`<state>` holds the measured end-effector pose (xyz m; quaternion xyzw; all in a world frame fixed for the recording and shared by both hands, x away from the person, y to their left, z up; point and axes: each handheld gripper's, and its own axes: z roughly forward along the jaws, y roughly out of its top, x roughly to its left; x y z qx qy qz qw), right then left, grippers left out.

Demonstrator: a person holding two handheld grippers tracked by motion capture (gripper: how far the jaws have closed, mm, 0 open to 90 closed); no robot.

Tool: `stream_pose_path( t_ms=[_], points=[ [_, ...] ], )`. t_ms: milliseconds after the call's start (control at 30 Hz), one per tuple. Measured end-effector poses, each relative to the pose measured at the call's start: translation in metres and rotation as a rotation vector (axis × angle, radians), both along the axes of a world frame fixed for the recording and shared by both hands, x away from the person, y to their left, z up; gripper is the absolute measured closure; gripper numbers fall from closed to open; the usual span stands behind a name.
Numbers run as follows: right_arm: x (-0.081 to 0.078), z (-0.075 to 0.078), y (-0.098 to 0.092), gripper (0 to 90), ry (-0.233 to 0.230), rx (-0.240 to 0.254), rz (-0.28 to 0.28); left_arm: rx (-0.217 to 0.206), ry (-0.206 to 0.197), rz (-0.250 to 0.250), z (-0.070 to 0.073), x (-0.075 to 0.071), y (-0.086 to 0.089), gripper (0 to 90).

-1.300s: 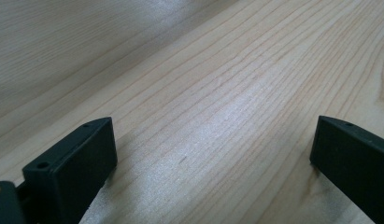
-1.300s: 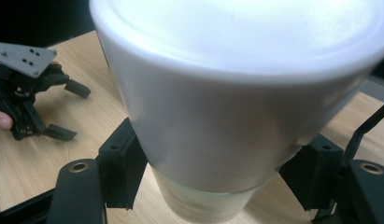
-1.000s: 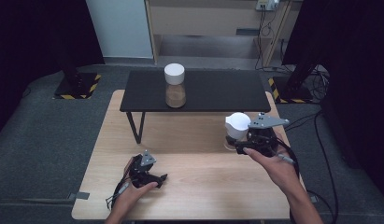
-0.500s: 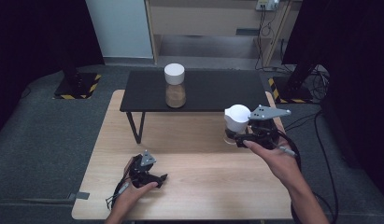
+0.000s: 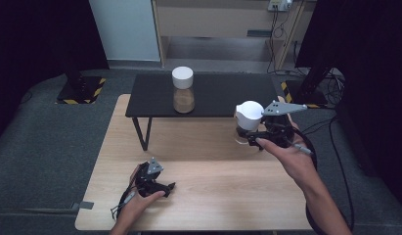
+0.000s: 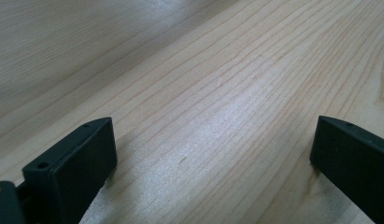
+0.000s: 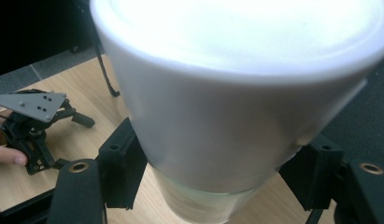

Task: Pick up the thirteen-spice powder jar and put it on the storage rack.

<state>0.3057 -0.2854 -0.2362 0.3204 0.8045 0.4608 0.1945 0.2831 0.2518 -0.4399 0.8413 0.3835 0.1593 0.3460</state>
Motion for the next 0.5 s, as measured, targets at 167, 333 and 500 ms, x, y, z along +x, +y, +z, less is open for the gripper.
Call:
stream_pose_path(
  t_ms=[167, 333, 500],
  points=[
    [0.005, 0.005, -0.001, 31.5, 0.0, 0.004, -0.004, -0.002, 0.001, 0.0, 0.0, 0.0, 0.0, 0.0],
    [0.01, 0.009, 0.0, 31.5, 0.001, 0.007, -0.001, -0.002, 0.001, 0.0, 0.0, 0.0, 0.0, 0.0],
    [0.016, 0.013, 0.002, 31.5, 0.005, 0.008, -0.006, -0.002, 0.002, 0.0, 0.0, 0.0, 0.0, 0.0]
  ],
)
